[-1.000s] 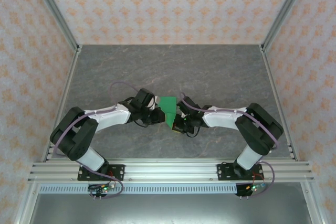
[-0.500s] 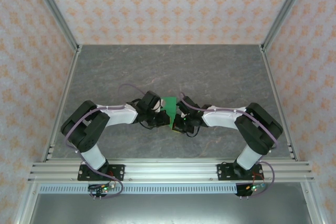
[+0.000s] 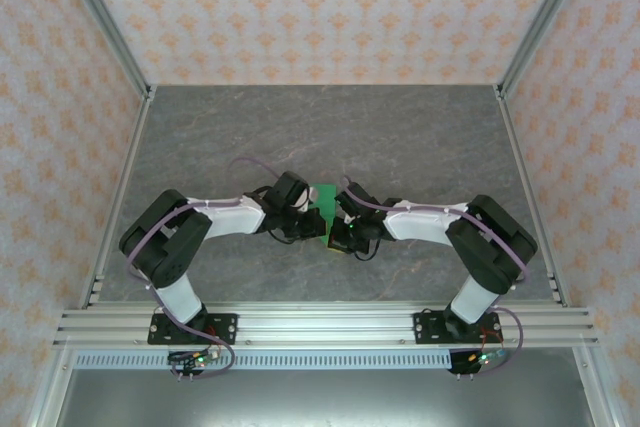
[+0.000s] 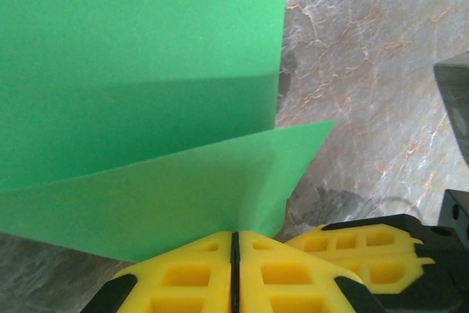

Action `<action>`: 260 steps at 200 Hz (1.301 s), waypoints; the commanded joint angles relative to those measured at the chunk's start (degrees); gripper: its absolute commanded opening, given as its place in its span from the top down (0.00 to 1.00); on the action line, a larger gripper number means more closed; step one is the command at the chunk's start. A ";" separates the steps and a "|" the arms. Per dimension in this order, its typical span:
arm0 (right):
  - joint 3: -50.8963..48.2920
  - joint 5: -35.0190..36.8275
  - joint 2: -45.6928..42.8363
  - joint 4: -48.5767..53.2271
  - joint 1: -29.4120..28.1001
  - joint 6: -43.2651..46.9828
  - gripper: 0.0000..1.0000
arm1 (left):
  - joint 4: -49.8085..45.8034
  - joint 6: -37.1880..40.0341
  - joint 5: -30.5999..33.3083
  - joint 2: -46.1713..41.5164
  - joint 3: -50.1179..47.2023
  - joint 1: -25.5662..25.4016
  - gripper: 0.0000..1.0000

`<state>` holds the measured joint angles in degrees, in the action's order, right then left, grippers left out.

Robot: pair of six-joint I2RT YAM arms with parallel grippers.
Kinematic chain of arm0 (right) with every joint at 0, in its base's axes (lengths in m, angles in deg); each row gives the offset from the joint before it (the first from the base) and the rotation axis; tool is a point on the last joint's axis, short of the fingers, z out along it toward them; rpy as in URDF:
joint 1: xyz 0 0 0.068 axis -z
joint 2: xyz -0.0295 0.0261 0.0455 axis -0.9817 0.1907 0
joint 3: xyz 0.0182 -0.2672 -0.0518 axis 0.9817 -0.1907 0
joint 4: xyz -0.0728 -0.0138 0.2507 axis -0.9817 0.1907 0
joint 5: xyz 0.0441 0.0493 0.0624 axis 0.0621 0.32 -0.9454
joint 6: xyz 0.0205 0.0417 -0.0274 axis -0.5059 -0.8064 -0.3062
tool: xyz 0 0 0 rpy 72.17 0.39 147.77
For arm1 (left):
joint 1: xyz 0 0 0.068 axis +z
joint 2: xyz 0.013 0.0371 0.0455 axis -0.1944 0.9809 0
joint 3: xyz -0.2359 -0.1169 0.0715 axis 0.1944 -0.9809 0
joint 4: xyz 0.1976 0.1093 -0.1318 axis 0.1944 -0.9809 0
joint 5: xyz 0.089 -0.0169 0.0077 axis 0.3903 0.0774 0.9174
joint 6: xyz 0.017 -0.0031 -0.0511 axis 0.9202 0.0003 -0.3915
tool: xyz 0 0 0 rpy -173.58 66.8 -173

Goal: Fold a paper plane with a square sheet of paper (fold left side to right side)
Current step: Third fold the triangle at the center of the table.

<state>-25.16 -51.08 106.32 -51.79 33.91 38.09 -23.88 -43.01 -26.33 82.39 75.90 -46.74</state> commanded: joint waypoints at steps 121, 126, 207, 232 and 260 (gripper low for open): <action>-0.95 4.08 3.46 8.69 -0.42 1.75 0.99 | -1.18 9.16 5.46 3.42 0.77 4.75 0.92; -0.89 4.07 3.46 8.74 -0.43 1.76 0.99 | -1.10 9.44 5.34 3.46 0.77 5.16 0.92; -1.00 3.78 3.52 9.26 -0.43 2.00 0.99 | -3.01 14.61 5.77 5.04 1.63 10.31 0.92; -1.00 3.59 3.49 9.44 -0.42 2.15 0.99 | -4.86 16.17 5.29 6.37 4.05 11.41 0.92; -1.01 3.55 3.48 9.54 -0.44 2.17 0.99 | -6.39 17.41 5.66 7.33 6.55 12.17 0.92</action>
<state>-24.15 -50.92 107.21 -51.44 33.91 39.45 -27.84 -28.86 -30.31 87.26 80.27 -38.26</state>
